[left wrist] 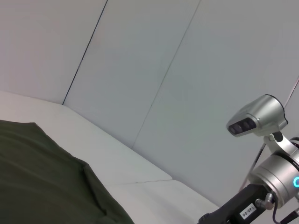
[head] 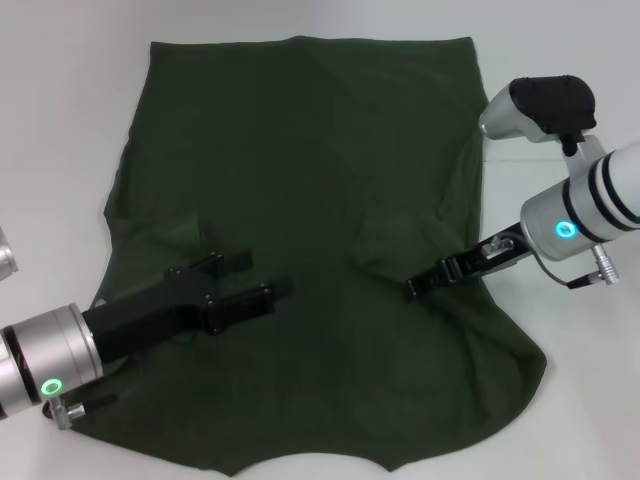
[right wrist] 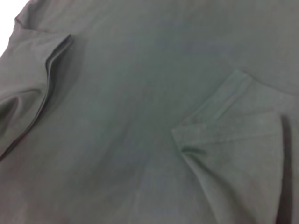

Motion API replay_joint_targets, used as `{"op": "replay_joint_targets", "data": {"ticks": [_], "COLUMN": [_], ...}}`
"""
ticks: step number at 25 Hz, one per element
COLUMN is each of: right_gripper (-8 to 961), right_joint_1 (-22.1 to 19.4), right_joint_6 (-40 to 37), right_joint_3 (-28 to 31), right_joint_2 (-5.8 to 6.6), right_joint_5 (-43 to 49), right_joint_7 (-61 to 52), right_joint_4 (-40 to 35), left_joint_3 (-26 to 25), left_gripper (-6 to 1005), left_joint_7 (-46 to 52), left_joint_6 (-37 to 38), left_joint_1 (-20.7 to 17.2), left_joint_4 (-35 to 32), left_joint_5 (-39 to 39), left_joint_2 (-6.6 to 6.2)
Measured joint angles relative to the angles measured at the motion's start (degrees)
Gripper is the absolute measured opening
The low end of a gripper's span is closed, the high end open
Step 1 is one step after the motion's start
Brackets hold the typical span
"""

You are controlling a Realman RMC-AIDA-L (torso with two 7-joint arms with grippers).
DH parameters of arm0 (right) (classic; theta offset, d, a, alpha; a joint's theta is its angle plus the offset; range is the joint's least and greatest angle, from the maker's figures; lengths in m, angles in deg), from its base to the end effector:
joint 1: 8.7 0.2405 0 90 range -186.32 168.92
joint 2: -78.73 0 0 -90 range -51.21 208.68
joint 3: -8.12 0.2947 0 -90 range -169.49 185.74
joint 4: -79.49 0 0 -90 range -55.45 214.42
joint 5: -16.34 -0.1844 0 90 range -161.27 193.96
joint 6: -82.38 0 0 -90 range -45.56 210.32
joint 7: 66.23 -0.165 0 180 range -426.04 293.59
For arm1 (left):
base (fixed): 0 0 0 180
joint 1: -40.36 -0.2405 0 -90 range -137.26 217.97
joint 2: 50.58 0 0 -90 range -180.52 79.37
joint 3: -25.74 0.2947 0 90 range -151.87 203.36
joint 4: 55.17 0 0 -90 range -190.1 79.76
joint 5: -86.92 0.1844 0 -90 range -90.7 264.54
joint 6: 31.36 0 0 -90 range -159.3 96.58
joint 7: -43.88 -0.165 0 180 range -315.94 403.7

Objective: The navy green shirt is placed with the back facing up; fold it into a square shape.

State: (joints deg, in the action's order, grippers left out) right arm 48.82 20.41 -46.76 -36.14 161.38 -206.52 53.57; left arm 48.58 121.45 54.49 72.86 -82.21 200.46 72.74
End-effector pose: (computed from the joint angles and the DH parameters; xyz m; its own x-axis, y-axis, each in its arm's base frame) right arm 0.2239 0.4519 -0.0627 0.5555 -0.8260 -0.0959 -0.7863 -0.4842 -0.3837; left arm -0.2569 0.3426 -0.0591 0.5409 0.4168 0.7306 0.6654 -0.7433 -0.0686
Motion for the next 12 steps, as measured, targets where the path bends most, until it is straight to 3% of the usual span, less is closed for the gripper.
{"op": "replay_joint_targets", "data": {"ticks": [12], "right_gripper": [943], "right_joint_1": [-0.41], "right_joint_6": [-0.36], "right_joint_3": [-2.63], "right_joint_2": [0.06], "right_joint_5": [2.28], "right_joint_7": [-2.52], "right_joint_4": [0.04], "left_joint_3": [0.02], "left_gripper": [907], "left_joint_7": [-0.11], "left_joint_6": [0.47], "left_joint_1": [-0.07], "left_joint_4": [-0.03], "left_joint_5": [-0.05], "left_joint_2": [0.16]}}
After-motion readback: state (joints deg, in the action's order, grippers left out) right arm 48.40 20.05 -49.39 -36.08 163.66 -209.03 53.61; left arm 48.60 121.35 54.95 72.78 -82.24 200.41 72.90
